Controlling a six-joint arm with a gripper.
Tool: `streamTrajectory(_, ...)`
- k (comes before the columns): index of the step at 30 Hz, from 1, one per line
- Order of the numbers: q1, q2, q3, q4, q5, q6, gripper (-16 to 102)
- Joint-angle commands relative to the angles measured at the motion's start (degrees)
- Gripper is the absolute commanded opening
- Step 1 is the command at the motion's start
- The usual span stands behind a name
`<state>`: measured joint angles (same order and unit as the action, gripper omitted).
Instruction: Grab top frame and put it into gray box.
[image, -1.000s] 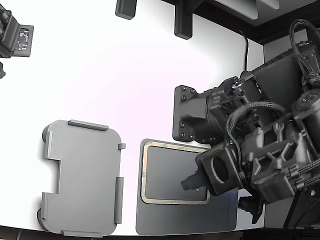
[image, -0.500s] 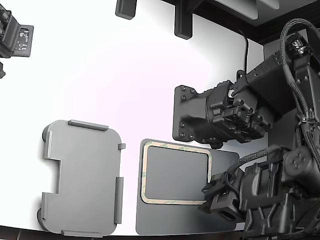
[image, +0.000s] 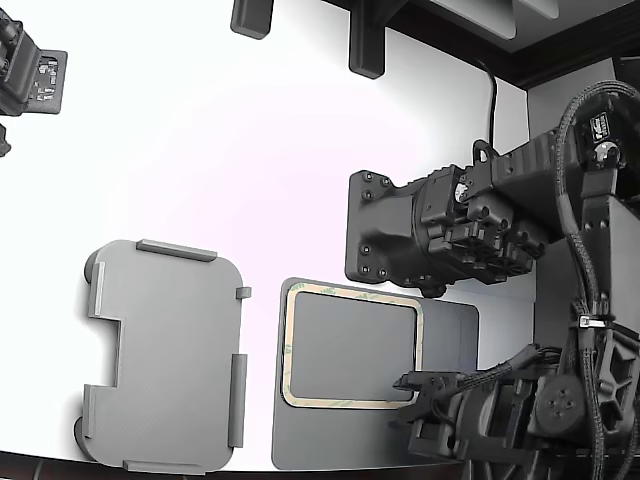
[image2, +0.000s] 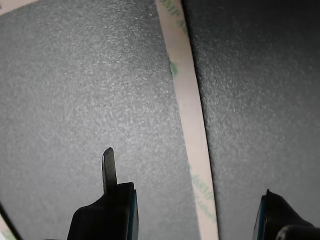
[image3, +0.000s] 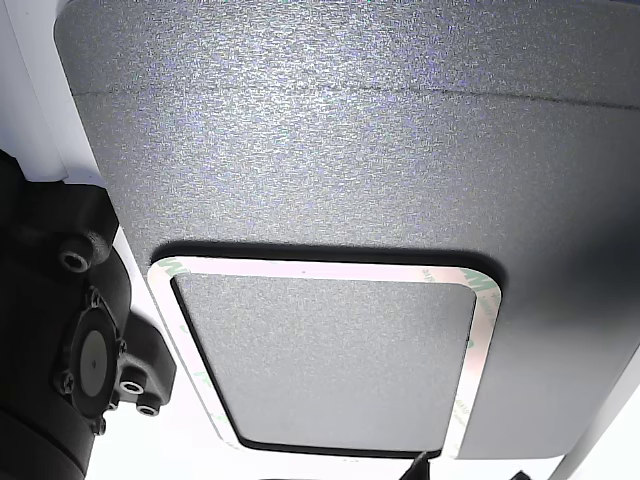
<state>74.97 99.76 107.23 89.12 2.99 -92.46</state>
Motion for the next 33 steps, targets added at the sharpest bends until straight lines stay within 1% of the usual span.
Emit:
streamTrajectory(1,-0.44,-2.2,-2.99,0.35,-0.09,-2.29,100)
streamTrajectory(8,2.11,-4.13,-3.87,-0.62,-1.49,-3.96,100)
streamTrajectory(14,3.78,-3.43,-1.93,-1.76,-1.05,-4.22,100)
streamTrajectory(16,3.96,-2.37,-0.09,-3.16,-1.05,-5.36,100)
streamTrajectory(20,4.13,0.18,4.83,-7.65,-1.85,-8.26,94)
streamTrajectory(23,4.13,0.18,6.24,-9.49,-2.11,-9.4,93)
streamTrajectory(27,4.13,-1.23,5.45,-9.67,-2.2,-9.4,91)
streamTrajectory(33,3.34,-3.78,3.87,-9.23,-1.32,-9.76,94)
